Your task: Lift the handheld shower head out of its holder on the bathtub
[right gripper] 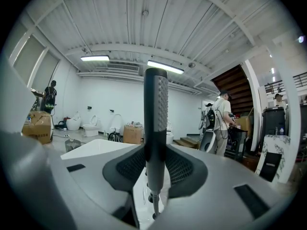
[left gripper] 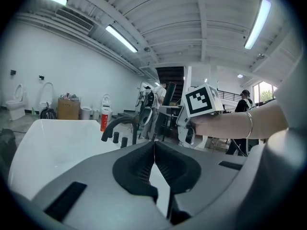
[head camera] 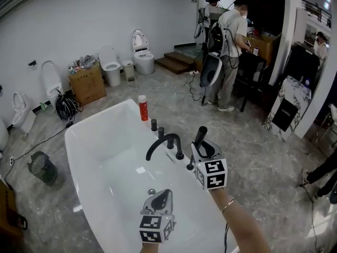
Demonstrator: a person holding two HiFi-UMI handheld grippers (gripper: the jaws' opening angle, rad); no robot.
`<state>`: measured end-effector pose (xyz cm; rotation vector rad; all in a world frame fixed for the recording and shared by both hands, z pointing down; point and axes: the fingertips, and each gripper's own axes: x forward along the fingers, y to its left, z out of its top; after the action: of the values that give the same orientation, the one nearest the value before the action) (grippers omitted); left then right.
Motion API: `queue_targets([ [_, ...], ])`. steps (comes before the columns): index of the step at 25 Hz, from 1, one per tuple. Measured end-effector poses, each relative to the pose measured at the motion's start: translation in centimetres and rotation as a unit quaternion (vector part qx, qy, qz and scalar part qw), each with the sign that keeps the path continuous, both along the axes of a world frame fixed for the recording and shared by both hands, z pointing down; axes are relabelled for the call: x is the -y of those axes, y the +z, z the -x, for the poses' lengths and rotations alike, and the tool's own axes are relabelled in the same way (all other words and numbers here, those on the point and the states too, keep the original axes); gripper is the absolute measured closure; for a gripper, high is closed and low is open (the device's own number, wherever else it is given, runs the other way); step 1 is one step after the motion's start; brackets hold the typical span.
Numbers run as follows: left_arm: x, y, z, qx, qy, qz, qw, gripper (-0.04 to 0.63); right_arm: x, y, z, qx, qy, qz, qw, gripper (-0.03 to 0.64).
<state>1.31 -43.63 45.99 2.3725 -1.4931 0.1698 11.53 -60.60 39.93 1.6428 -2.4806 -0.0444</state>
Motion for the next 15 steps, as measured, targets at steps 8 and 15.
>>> queue_targets([
  [8, -2.5, -2.9, -0.3, -0.004, 0.002, -0.008, 1.0000, 0.575, -2.9, -4.1, -0.4, 0.004, -0.002, -0.014, 1.000, 0.486],
  [15, -4.1, -4.7, 0.4, -0.004, 0.002, -0.017, 0.9998, 0.575, -4.6, -6.1, -0.2, 0.007, 0.004, -0.015, 1.000, 0.486],
])
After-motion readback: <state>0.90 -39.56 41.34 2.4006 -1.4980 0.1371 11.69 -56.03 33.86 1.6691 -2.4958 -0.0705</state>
